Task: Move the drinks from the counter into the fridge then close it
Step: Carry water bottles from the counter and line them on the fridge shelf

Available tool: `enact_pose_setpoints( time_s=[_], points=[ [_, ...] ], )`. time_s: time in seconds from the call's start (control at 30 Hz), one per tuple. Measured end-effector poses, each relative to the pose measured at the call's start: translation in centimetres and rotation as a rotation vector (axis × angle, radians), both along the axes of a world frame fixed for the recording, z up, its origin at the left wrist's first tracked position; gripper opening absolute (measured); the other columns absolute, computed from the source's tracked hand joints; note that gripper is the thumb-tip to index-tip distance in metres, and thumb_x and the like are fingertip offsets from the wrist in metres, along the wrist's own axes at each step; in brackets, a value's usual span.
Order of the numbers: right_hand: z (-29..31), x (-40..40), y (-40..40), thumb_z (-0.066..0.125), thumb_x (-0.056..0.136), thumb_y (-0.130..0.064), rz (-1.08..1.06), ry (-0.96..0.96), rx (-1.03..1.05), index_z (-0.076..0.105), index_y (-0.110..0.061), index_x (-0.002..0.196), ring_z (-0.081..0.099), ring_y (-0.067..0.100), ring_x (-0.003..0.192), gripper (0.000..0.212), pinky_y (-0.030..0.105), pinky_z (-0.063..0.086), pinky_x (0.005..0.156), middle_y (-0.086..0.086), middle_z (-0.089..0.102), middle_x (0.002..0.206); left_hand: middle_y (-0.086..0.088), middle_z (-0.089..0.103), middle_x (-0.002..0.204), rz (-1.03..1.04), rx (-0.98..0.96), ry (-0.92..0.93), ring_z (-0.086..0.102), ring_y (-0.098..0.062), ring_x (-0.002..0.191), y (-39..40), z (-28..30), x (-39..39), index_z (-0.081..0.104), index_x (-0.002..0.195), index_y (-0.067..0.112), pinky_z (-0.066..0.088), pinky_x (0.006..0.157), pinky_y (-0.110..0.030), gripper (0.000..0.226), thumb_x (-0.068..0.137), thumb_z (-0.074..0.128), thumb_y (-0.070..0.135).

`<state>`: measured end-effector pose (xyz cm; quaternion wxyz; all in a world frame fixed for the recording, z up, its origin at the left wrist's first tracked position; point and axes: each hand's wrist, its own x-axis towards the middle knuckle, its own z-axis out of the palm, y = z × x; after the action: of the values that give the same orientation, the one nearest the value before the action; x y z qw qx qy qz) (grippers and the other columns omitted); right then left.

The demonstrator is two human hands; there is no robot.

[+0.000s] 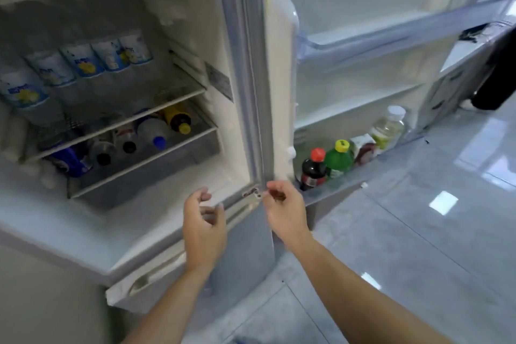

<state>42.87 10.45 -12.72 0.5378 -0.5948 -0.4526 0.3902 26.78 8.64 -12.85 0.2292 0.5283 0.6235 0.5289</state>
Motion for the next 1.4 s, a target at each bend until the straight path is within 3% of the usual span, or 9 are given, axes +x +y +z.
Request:
enact_pose_setpoints(
  time_s=[0.1, 0.23, 0.4, 0.6, 0.73, 0.9, 1.13, 1.27, 1.4],
  points=[
    [-3.5, 6.1, -6.0, 0.066, 0.091, -0.010, -0.131, 0.025, -0.147, 0.064, -0.021, 0.099, 0.062, -0.003, 0.074, 0.013, 0.014, 0.049, 0.073, -0.011, 0.066, 0.085, 0.006, 0.060, 0.105, -0.082, -0.132, -0.023, 0.060, -0.004, 0.080, -3.2, -3.6, 3.6, 0.051, 0.117, 0.026, 0.052, 0.072, -0.022, 0.032, 0.092, 0.063, 0.011],
    [-8.8, 14.3, -15.3, 0.066, 0.090, -0.022, -0.354, 0.074, -0.406, 0.064, -0.027, 0.106, 0.064, 0.007, 0.082, 0.017, 0.019, 0.048, 0.064, -0.006, 0.067, 0.095, -0.011, 0.062, 0.108, -0.200, -0.472, -0.049, 0.062, -0.025, 0.085, -6.6, -8.9, 6.2, 0.053, 0.115, 0.019, 0.056, 0.078, -0.052, 0.029, 0.091, 0.064, 0.007],
    [-14.6, 21.6, -25.8, 0.068, 0.088, -0.016, -0.622, 0.219, -0.675, 0.065, -0.011, 0.112, 0.063, 0.021, 0.078, 0.024, 0.034, 0.052, 0.073, 0.006, 0.067, 0.092, -0.012, 0.064, 0.099, -0.305, -0.963, 0.049, 0.060, -0.028, 0.078, -10.2, -14.9, 6.0, 0.061, 0.111, 0.010, 0.049, 0.055, -0.027, 0.021, 0.091, 0.067, 0.012],
    [-17.9, 24.6, -33.7, 0.068, 0.091, -0.016, -0.776, 0.381, -0.884, 0.061, -0.004, 0.117, 0.054, 0.024, 0.075, 0.030, 0.035, 0.047, 0.064, 0.011, 0.060, 0.088, -0.018, 0.066, 0.091, -0.337, -1.276, 0.310, 0.057, -0.031, 0.073, -12.1, -18.2, 4.6, 0.066, 0.092, 0.002, 0.052, 0.066, -0.037, 0.014, 0.087, 0.071, 0.014],
    [-18.2, 25.0, -36.5, 0.067, 0.092, -0.017, -0.868, 0.411, -0.976, 0.060, -0.007, 0.115, 0.058, 0.027, 0.086, 0.026, 0.039, 0.051, 0.071, 0.013, 0.062, 0.097, -0.015, 0.063, 0.080, -0.400, -1.346, 0.356, 0.055, -0.028, 0.068, -11.0, -18.9, 7.2, 0.066, 0.084, 0.005, 0.050, 0.069, -0.037, 0.009, 0.089, 0.067, 0.013],
    [-18.1, 25.3, -39.0, 0.066, 0.094, -0.019, -0.963, 0.408, -1.063, 0.060, -0.009, 0.112, 0.062, 0.028, 0.097, 0.022, 0.043, 0.054, 0.078, 0.008, 0.064, 0.101, -0.011, 0.057, 0.083, -0.593, -1.375, 0.358, 0.049, -0.024, 0.073, -6.8, -19.4, 13.9, 0.058, 0.080, 0.012, 0.046, 0.071, -0.032, 0.013, 0.093, 0.059, 0.014],
    [-19.2, 27.6, -42.8, 0.065, 0.093, -0.019, -1.102, 0.480, -1.173, 0.063, -0.007, 0.108, 0.061, 0.028, 0.089, 0.020, 0.040, 0.052, 0.076, 0.011, 0.065, 0.098, -0.008, 0.061, 0.090, -0.694, -1.325, 0.283, 0.053, -0.022, 0.073, 0.0, -19.4, 27.0, 0.062, 0.086, 0.013, 0.049, 0.067, -0.031, 0.012, 0.097, 0.057, 0.017],
    [-20.6, 32.4, -43.7, 0.066, 0.094, -0.019, -1.148, 0.547, -1.208, 0.063, -0.003, 0.110, 0.061, 0.033, 0.089, 0.022, 0.043, 0.052, 0.080, 0.014, 0.064, 0.091, -0.008, 0.062, 0.092, -0.690, -1.251, 0.230, 0.053, -0.019, 0.068, 2.5, -19.4, 35.1, 0.062, 0.097, 0.010, 0.048, 0.059, -0.028, 0.008, 0.096, 0.058, 0.017],
    [-20.8, 40.6, -42.1, 0.062, 0.095, -0.017, -1.124, 0.589, -1.217, 0.063, -0.004, 0.099, 0.061, 0.042, 0.105, 0.014, 0.048, 0.053, 0.086, 0.022, 0.066, 0.100, -0.006, 0.061, 0.087, -0.672, -1.221, 0.280, 0.053, -0.020, 0.070, 3.1, -17.8, 40.8, 0.060, 0.084, 0.016, 0.048, 0.062, -0.029, 0.014, 0.097, 0.056, 0.017]
  ],
)
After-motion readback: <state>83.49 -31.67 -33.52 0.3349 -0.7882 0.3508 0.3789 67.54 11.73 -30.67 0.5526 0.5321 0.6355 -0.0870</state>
